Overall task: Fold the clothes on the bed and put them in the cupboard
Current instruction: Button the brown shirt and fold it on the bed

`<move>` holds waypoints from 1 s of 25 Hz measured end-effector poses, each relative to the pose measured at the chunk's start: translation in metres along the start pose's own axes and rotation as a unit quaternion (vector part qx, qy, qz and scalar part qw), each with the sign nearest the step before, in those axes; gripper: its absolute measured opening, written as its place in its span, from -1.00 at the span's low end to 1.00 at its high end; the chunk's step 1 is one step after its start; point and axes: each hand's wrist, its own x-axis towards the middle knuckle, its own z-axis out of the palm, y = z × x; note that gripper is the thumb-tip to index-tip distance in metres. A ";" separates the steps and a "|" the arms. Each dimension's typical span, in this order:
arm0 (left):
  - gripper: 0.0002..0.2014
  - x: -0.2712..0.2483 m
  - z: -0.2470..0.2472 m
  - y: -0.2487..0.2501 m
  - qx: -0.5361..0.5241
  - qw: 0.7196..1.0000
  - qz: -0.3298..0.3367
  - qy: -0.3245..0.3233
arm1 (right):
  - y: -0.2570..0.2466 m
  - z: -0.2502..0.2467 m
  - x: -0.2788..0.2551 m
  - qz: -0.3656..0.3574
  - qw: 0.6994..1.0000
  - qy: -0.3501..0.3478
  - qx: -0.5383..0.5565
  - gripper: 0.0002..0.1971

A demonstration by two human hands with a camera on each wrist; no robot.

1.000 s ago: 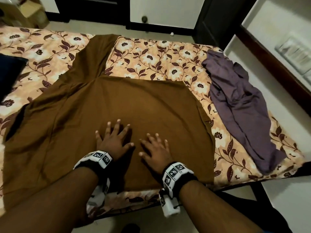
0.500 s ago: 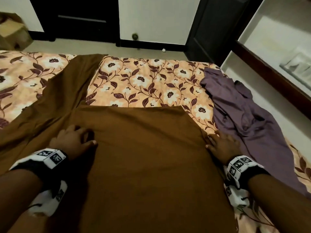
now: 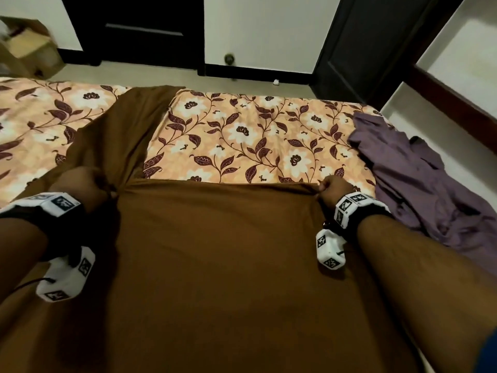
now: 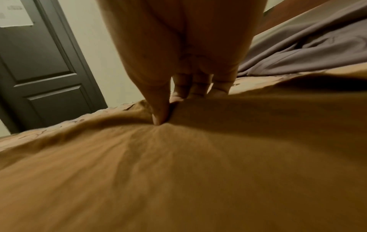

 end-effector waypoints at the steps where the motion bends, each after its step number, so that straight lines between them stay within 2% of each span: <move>1: -0.83 -0.001 0.002 0.001 0.000 1.000 -0.001 0.012 | 0.002 -0.003 0.003 0.003 1.000 0.024 -0.008 -0.86; 3: -0.82 -0.011 0.009 0.006 -0.005 0.999 -0.002 0.038 | 0.009 -0.007 0.000 -0.011 1.000 0.014 -0.016 -0.91; 5: -0.69 -0.033 0.018 0.015 -0.027 0.998 -0.001 0.051 | 0.021 -0.008 -0.016 -0.030 0.999 -0.015 -0.014 -0.94; 7: -0.50 -0.074 0.022 0.029 -0.032 0.998 0.034 0.034 | 0.039 -0.015 -0.037 -0.034 0.999 -0.009 -0.021 -0.83; 10: -0.42 -0.150 0.041 0.049 0.025 0.995 0.101 0.003 | 0.064 -0.034 -0.087 -0.055 0.990 -0.015 -0.131 -0.60; 12: -0.39 -0.218 0.064 0.060 0.041 0.991 0.115 -0.054 | 0.069 -0.025 -0.149 -0.136 0.970 -0.084 -0.185 -0.33; 13: -0.35 -0.250 0.076 0.062 0.041 0.989 0.113 -0.086 | 0.067 -0.014 -0.185 -0.195 0.951 -0.137 -0.199 -0.26; 14: -0.27 -0.274 0.087 0.065 0.038 0.988 0.106 -0.105 | 0.068 -0.003 -0.216 -0.217 0.932 -0.186 -0.222 -0.24; 15: -0.21 -0.286 0.099 0.064 0.037 0.988 0.099 -0.113 | 0.074 0.001 -0.232 -0.210 0.924 -0.207 -0.242 -0.21; 17: -0.18 -0.289 0.114 0.059 0.036 0.988 0.096 -0.114 | 0.107 -0.007 -0.224 -0.101 0.942 -0.182 -0.263 -0.14; 19: -0.18 -0.285 0.117 0.056 0.059 0.985 0.093 -0.132 | 0.145 -0.038 -0.183 0.034 0.940 -0.177 -0.289 0.00; 20: -0.18 -0.285 0.116 0.057 0.063 0.985 0.095 -0.128 | 0.155 -0.054 -0.166 0.069 0.939 -0.166 -0.291 0.10; 21: -0.20 -0.286 0.115 0.058 0.063 0.986 0.095 -0.121 | 0.155 -0.065 -0.163 0.071 0.939 -0.154 -0.298 0.14; 24: -0.27 -0.291 0.109 0.065 0.057 0.986 0.096 -0.125 | 0.104 -0.052 -0.212 -0.040 0.949 -0.098 -0.297 -0.23; 25: -0.28 -0.301 0.109 0.064 0.046 0.985 0.106 -0.129 | 0.077 -0.037 -0.246 -0.078 0.952 -0.125 -0.267 -0.29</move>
